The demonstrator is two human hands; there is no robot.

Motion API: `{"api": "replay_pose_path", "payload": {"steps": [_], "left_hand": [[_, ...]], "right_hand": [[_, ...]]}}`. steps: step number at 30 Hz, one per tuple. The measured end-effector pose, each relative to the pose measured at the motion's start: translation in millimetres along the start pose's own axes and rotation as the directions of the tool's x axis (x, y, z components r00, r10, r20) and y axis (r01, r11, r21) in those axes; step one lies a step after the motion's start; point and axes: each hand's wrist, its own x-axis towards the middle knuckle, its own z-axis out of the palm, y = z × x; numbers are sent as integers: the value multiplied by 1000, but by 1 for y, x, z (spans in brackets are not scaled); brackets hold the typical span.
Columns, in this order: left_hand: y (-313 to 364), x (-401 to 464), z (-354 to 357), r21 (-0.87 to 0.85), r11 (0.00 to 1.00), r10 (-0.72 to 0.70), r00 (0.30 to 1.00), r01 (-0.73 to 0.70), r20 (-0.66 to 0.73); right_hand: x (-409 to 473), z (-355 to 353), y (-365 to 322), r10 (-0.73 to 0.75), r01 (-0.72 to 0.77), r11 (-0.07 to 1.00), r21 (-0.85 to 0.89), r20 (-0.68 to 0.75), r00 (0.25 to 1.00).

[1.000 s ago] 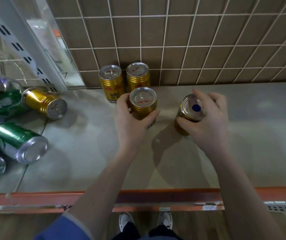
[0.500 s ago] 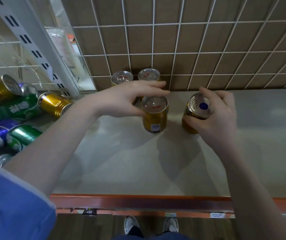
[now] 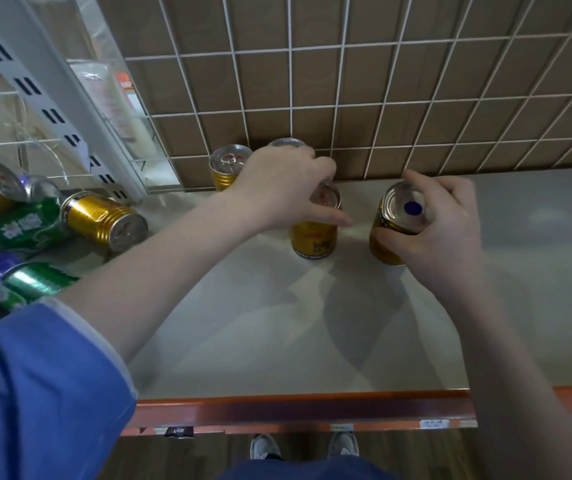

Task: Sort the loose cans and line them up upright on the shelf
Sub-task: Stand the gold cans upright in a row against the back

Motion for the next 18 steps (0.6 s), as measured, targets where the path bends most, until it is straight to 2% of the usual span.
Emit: {"api": "replay_pose_path", "payload": {"steps": [2,4,6,12,18], "left_hand": [[-11,3,-4,-154,983,114,989,-99,96],[-24,1,-14,-358,921,245,943,-153,227],[-33,2,-19,-439,880,327,903,-183,278],[-31,13,-18,-397,889,340,912,-230,231],[-28,33,-19,-429,883,303,928,-190,214]], "right_hand": [[-1,-2,2,1,-1,1000,-1,-10,1000],[-1,-5,3,7,-7,1000,-1,-6,1000],[-1,-6,4,20,-20,1000,1,-2,1000],[0,-7,4,40,-40,999,24,5,999],[2,-9,4,45,-45,998,35,-2,999]]}}
